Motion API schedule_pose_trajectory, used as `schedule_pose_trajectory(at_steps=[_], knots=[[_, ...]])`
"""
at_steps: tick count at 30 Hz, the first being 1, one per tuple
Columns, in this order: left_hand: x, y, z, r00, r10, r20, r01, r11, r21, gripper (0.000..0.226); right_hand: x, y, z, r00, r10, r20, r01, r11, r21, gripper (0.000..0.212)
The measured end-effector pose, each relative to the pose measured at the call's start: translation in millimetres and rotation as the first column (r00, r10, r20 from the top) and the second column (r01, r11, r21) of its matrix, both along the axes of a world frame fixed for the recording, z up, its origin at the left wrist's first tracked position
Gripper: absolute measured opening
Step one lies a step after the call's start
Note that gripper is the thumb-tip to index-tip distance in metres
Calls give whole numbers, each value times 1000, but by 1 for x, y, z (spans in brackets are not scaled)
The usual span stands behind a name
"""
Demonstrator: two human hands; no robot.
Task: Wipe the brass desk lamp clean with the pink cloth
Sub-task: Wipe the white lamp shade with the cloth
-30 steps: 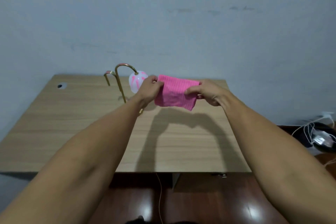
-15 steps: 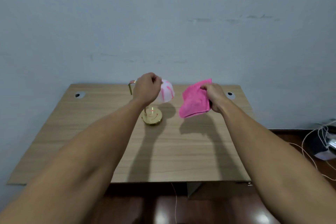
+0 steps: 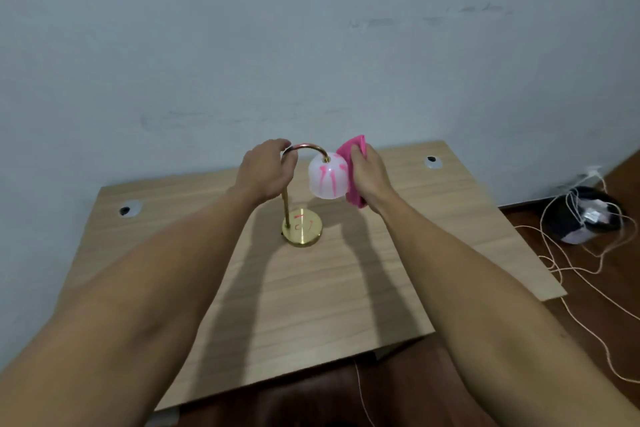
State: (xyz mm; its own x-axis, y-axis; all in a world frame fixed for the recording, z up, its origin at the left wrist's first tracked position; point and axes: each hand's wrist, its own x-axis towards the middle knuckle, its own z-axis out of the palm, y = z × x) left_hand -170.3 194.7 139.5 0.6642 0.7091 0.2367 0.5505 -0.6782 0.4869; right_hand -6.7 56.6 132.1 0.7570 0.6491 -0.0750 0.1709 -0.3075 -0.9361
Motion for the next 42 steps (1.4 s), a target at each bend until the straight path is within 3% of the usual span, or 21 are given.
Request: schedule_pose_trajectory(at_steps=[4, 8, 13, 19, 21, 24, 26, 29, 31, 33, 38, 40, 42], knots=[[-3, 10, -15, 998, -43, -54, 47, 997, 62, 48, -28, 11, -22, 996, 91, 4, -91, 996, -9, 58], [-4, 24, -27, 996, -74, -46, 77, 995, 69, 48, -37, 17, -41, 994, 65, 87, -73, 993, 91, 53], [-5, 37, -34, 988, -144, -59, 152, 976, 154, 52, -31, 41, -37, 992, -72, -99, 88, 983, 161, 43], [-4, 38, -39, 982, -173, -74, 183, 969, 167, 56, -8, 64, -31, 899, -202, -389, 207, 978, -30, 42], [-4, 38, -39, 982, -164, -94, 177, 972, 157, 59, -12, 61, -30, 945, -175, -275, 167, 985, -54, 48], [-4, 39, -37, 975, -175, -134, 195, 969, 152, 50, -31, 42, -45, 997, -28, 74, 20, 993, 115, 48], [-3, 39, -36, 972, -188, -142, 208, 968, 138, 43, -32, 35, -58, 985, -9, 174, -24, 982, 187, 46], [-3, 39, -34, 970, -202, -136, 217, 970, 109, 46, -30, 39, -53, 993, -93, 75, 78, 978, 192, 43], [-3, 40, -34, 969, -207, -134, 219, 972, 85, 53, -22, 46, -46, 976, -186, -110, 197, 975, 103, 47], [-4, 40, -33, 969, -208, -133, 217, 974, 61, 58, -14, 50, -40, 949, -244, -197, 252, 968, 15, 51], [-3, 42, -33, 969, -212, -128, 219, 975, 38, 59, -23, 49, -35, 993, -43, 110, 31, 993, 110, 40], [-3, 42, -33, 969, -210, -131, 215, 976, 30, 56, -22, 48, -42, 995, -26, 94, 12, 990, 143, 37], [-2, 41, -32, 969, -204, -138, 210, 977, 32, 51, -17, 50, -41, 994, -104, -35, 107, 984, 139, 38]])
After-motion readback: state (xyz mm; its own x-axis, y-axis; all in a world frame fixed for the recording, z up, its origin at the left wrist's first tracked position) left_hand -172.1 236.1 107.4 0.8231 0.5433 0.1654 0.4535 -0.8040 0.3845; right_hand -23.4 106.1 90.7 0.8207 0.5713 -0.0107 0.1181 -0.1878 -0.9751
